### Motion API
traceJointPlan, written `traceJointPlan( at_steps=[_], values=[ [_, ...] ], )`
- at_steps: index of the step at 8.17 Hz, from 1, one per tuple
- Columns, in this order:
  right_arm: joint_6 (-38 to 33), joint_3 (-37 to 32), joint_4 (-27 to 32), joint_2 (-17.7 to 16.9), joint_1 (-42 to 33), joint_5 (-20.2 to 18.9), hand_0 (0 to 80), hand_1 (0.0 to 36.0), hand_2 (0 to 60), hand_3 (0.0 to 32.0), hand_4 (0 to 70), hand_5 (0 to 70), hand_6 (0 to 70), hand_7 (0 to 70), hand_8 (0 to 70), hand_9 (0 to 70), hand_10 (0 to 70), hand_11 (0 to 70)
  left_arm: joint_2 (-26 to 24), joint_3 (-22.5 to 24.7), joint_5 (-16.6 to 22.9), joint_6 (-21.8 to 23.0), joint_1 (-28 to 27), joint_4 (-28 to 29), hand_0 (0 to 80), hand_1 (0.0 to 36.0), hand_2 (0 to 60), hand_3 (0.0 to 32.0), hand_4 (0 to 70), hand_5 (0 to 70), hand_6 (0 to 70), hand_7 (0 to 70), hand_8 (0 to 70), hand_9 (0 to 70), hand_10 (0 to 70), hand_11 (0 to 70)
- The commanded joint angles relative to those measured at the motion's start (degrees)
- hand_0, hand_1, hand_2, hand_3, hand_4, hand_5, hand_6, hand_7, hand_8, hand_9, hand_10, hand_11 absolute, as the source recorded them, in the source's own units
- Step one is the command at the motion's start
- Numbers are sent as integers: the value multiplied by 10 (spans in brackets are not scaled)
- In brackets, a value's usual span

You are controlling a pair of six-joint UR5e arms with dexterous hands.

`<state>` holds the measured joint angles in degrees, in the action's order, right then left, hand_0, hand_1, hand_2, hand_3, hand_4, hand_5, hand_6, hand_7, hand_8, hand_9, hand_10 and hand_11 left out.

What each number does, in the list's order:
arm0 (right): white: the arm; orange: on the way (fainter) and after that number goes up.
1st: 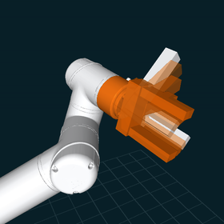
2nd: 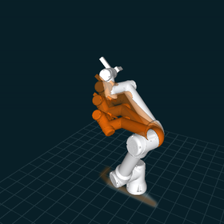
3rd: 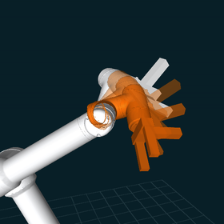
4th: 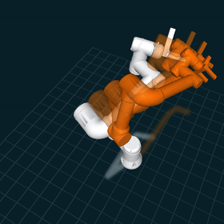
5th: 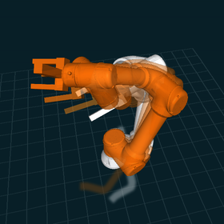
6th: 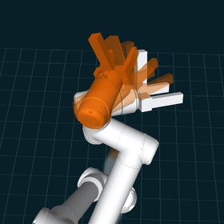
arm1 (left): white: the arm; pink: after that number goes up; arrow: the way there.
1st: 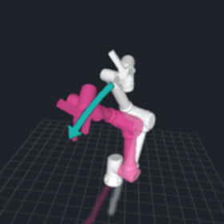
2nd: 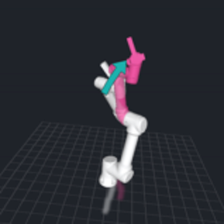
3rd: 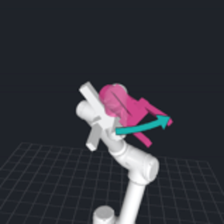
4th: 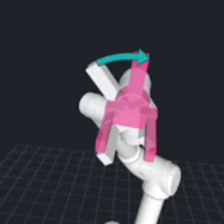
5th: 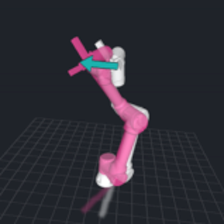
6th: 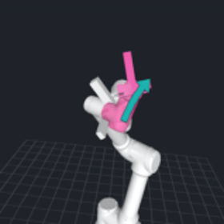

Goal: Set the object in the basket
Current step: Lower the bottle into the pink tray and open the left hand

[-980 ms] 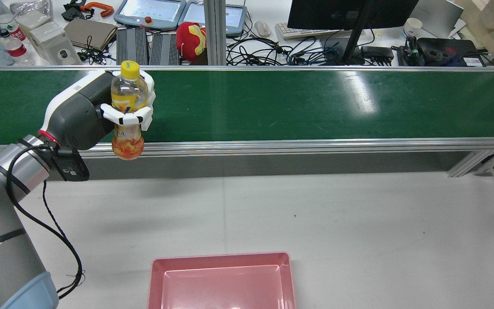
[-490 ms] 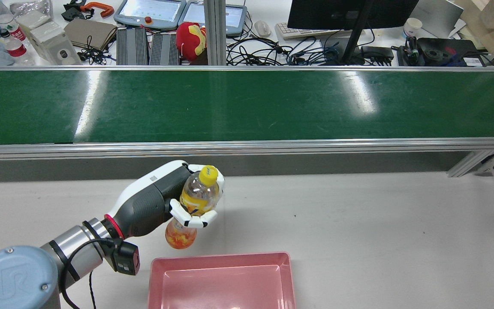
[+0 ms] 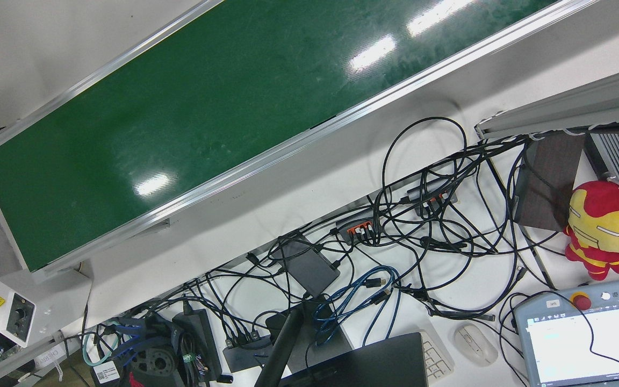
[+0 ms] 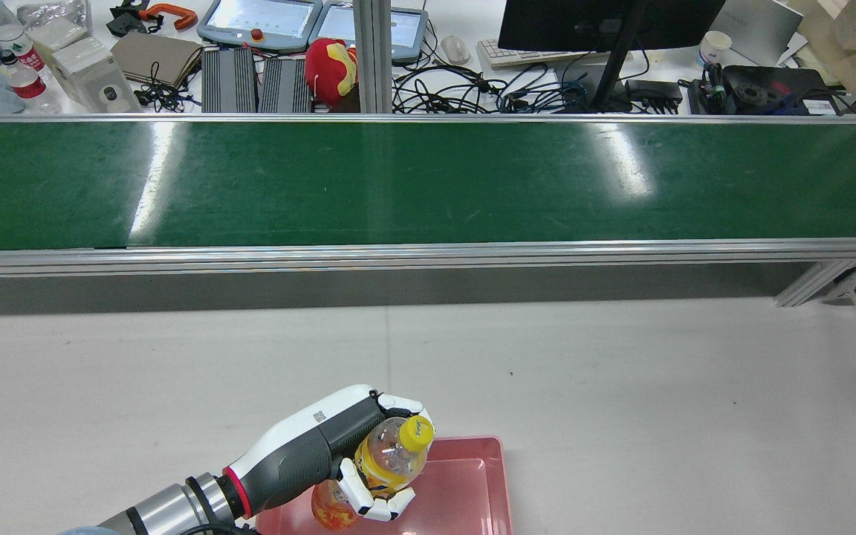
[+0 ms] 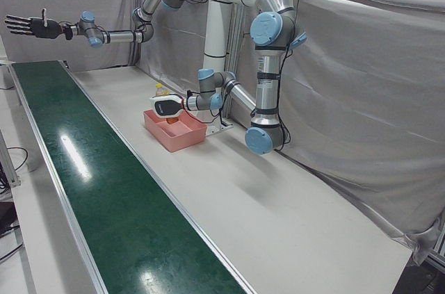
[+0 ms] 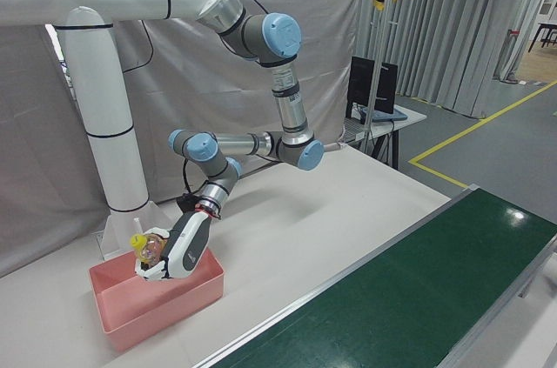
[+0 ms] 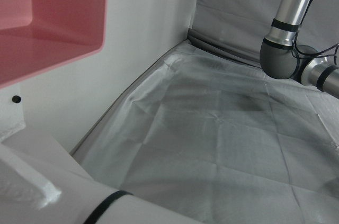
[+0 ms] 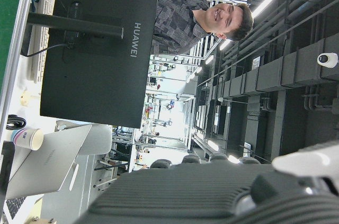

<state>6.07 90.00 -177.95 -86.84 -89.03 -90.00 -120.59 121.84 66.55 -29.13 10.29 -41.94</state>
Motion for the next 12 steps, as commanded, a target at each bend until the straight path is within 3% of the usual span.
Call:
traceJointPlan(
  at_steps=[1,2,3,4,5,6,7,8,9,11,12],
  values=[
    [0,0,0,0,0,0,0,0,0,0,0,0,0,0,0,0,0,0,4,5,2,-12,-11,-66,480,360,600,0,437,643,311,376,572,700,372,540],
    [0,0,1,0,0,0,0,0,0,0,0,0,0,0,0,0,0,0,5,4,2,-11,-9,-66,507,337,600,0,189,571,97,200,297,402,272,418],
    [0,0,0,0,0,0,0,0,0,0,0,0,0,0,0,0,0,0,4,4,3,-10,-9,-64,612,230,76,0,81,487,7,72,220,287,206,325],
    [0,0,1,0,0,0,0,0,0,0,0,0,0,0,0,0,0,0,4,4,4,-9,-6,-62,548,245,322,0,96,414,0,40,196,253,151,242],
    [0,0,0,0,0,0,0,0,0,0,0,0,0,0,0,0,0,0,4,5,4,-7,-3,-54,537,256,372,0,110,311,0,30,137,171,97,165],
    [0,0,0,0,0,0,0,0,0,0,0,0,0,0,0,0,0,0,4,6,5,-7,-3,-46,545,259,311,0,61,227,0,8,71,77,57,108],
    [0,0,0,0,0,0,0,0,0,0,0,0,0,0,0,0,0,0,4,6,5,-6,-1,-43,562,233,131,6,24,196,0,0,54,53,44,89],
    [0,0,1,0,0,0,0,0,0,0,0,0,0,0,0,0,0,0,4,6,5,-7,0,-43,667,179,0,32,0,163,0,0,39,32,39,85],
    [0,0,1,0,0,0,0,0,0,0,0,0,0,0,0,0,0,0,4,7,5,-6,5,-42,800,120,0,62,0,142,0,0,33,24,22,61],
    [0,0,0,0,0,0,0,0,0,0,0,0,0,0,0,0,0,0,13,46,6,-5,25,-54,800,109,0,70,0,147,0,0,20,6,14,49],
    [0,0,0,0,0,0,0,0,0,0,0,0,0,0,0,0,0,0,25,100,6,-4,52,-77,800,103,0,64,0,155,0,0,19,4,10,43]
  ],
)
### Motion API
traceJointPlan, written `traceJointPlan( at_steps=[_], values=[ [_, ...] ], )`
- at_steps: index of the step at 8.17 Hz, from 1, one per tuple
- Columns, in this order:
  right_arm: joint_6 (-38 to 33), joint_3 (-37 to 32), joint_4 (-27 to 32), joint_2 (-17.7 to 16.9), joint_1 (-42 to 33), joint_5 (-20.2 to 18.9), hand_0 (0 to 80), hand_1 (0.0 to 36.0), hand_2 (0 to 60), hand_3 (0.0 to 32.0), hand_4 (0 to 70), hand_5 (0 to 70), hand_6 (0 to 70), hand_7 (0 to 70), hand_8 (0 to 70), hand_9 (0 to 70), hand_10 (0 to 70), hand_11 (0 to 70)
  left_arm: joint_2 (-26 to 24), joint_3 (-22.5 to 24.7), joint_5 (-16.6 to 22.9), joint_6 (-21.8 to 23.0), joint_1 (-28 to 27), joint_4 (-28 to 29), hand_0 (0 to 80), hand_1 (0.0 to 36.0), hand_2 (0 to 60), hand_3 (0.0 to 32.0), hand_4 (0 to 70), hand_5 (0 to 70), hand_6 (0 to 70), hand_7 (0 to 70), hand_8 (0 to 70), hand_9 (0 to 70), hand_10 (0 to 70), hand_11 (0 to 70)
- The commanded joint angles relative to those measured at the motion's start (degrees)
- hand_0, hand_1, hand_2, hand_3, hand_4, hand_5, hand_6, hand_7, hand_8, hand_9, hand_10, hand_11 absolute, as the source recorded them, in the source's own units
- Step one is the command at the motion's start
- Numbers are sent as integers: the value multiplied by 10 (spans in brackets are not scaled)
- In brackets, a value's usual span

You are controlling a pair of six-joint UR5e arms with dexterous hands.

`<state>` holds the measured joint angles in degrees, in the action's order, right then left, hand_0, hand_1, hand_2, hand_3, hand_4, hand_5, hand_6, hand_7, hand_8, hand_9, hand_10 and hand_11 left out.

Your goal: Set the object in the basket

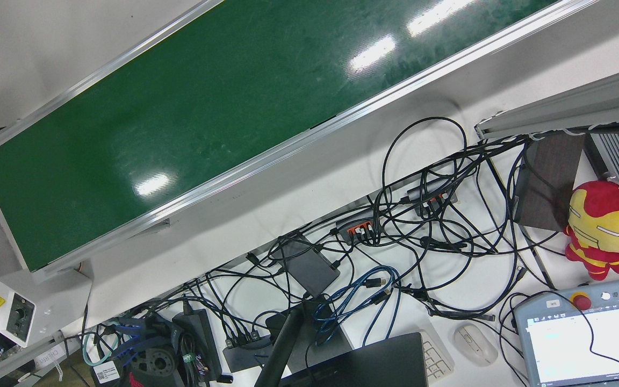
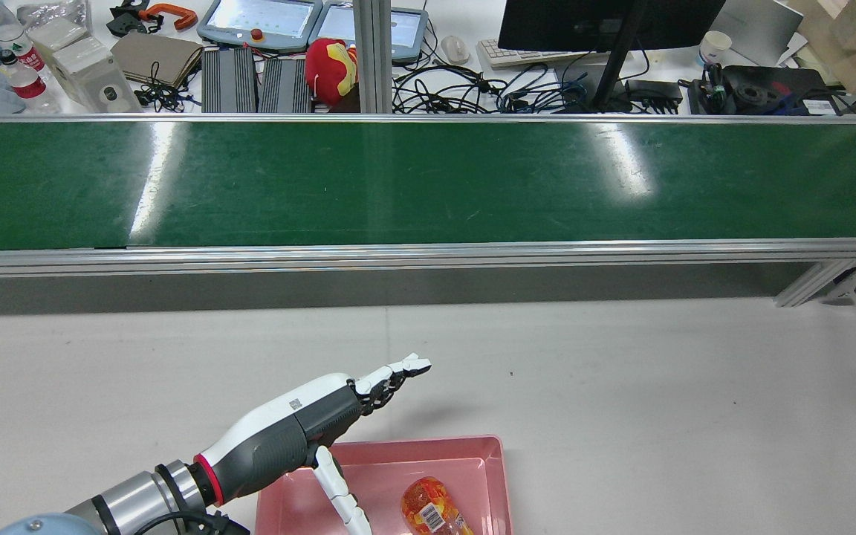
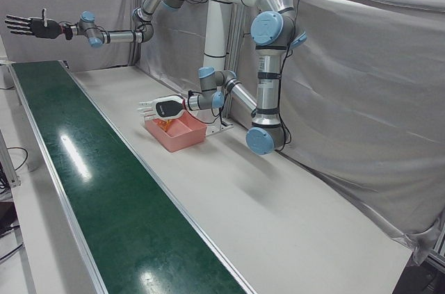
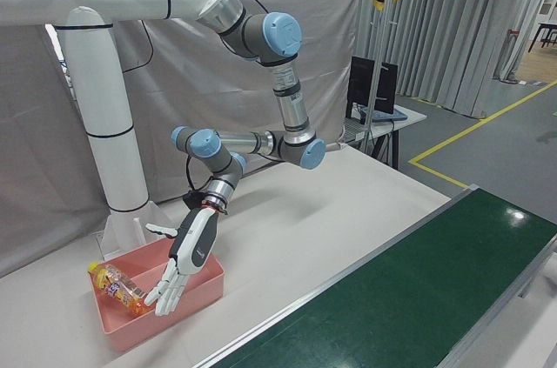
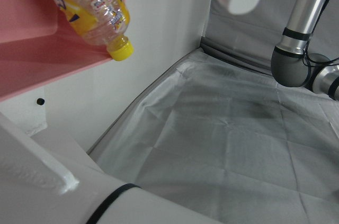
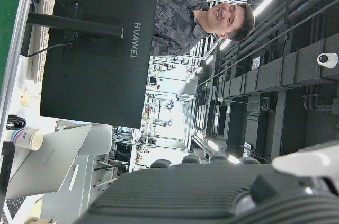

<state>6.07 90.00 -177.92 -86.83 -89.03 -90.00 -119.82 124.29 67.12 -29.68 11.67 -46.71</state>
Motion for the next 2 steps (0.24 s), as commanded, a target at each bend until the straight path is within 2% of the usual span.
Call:
traceJointPlan(
  at_steps=[1,2],
  values=[
    [0,0,-1,0,0,0,0,0,0,0,0,0,0,0,0,0,0,0,23,125,-1,10,72,-64,800,96,0,52,0,165,0,0,18,5,11,44],
    [0,0,0,0,0,0,0,0,0,0,0,0,0,0,0,0,0,0,24,145,0,32,111,-79,800,103,0,38,0,192,0,0,21,12,18,54]
  ],
)
